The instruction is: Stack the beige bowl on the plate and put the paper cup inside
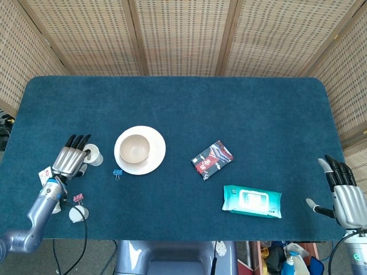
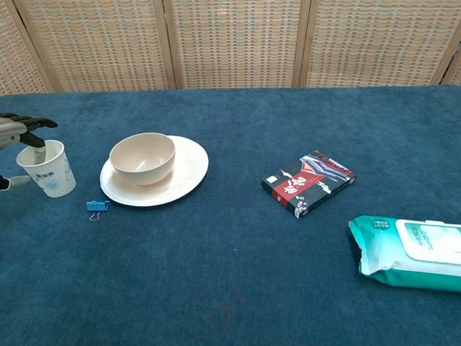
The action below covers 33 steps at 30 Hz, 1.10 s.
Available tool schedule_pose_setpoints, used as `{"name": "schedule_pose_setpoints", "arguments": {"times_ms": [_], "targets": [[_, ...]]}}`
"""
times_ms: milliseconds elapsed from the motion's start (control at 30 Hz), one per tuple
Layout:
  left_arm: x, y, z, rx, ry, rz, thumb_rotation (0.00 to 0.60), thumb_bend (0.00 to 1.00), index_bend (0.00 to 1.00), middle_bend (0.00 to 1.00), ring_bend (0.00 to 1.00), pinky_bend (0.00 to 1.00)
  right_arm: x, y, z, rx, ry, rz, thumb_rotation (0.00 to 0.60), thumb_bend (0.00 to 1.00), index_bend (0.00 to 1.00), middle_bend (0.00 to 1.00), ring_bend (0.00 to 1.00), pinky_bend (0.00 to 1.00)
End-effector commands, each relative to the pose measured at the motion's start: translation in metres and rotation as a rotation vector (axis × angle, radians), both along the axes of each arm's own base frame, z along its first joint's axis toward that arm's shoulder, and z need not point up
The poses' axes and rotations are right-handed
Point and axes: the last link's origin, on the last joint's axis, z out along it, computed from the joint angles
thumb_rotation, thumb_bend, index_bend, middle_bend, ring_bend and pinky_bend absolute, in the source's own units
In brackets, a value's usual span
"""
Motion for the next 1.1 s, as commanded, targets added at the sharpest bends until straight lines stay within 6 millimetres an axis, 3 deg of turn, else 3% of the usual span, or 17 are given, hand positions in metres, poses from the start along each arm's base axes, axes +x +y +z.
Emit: {"name": "schedule_pose_setpoints", "arguments": {"times_ms": [33, 300, 700, 900, 1100], "targets": [[0.002, 0.001, -0.003, 0.004, -0.001, -0.005, 0.6, 0.4, 0.51, 0.0, 0.0, 0.0, 0.0, 0.0, 0.0, -0.001, -0.001, -0.001, 0.6, 0.15, 0.0, 0.0, 0.0, 0.0], [0.005, 0.003, -0.001, 0.025, -0.006, -0.016, 0.6, 0.41, 0.64, 0.0, 0.0, 0.01, 0.0, 0.0, 0.0, 0.001, -0.001, 0.0, 0.6, 0.15, 0.0, 0.0, 0.0, 0.0], [0.025, 0.011, 0.028, 0.092, -0.037, -0.076, 0.6, 0.41, 0.65, 0.0, 0.0, 0.01, 0.0, 0.0, 0.001, -0.002, -0.003, 0.0, 0.6, 0.15, 0.0, 0.0, 0.0, 0.0], [0.049, 0.018, 0.035, 0.089, -0.072, -0.115, 0.6, 0.41, 0.65, 0.0, 0.0, 0.01, 0.0, 0.0, 0.0, -0.003, 0.0, 0.001, 0.6, 0.15, 0.0, 0.0, 0.0, 0.0], [0.08, 0.025, 0.026, 0.054, -0.071, -0.17, 0.6, 0.41, 0.65, 0.0, 0.0, 0.01, -0.002, 0.0, 0.003, -0.013, -0.01, -0.005, 0.6, 0.15, 0.0, 0.0, 0.0, 0.0]]}}
